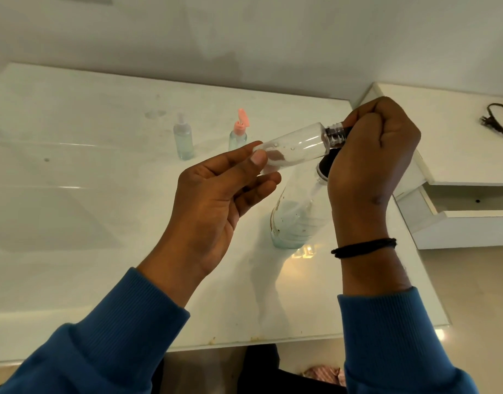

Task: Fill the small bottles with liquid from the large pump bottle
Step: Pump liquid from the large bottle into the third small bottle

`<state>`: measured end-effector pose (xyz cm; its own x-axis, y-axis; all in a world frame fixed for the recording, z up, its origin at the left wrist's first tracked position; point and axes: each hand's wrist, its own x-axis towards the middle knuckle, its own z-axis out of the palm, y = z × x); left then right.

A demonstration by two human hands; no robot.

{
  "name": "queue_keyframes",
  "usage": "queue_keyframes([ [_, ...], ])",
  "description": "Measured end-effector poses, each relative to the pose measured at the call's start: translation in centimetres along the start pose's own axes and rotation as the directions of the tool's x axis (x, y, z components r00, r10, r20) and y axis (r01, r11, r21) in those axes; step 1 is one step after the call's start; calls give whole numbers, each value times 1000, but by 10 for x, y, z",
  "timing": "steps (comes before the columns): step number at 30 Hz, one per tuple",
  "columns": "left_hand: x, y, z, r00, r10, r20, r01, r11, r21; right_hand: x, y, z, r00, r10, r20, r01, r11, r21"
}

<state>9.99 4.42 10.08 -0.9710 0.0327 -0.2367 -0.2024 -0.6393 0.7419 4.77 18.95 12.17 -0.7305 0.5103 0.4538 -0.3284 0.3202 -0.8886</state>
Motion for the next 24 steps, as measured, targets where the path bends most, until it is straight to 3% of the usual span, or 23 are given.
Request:
queue_keyframes([
  [24, 1, 0, 0, 1000, -2, -18, 2, 1000, 4, -1, 5, 0, 1000, -1, 31, 1, 1000, -8],
])
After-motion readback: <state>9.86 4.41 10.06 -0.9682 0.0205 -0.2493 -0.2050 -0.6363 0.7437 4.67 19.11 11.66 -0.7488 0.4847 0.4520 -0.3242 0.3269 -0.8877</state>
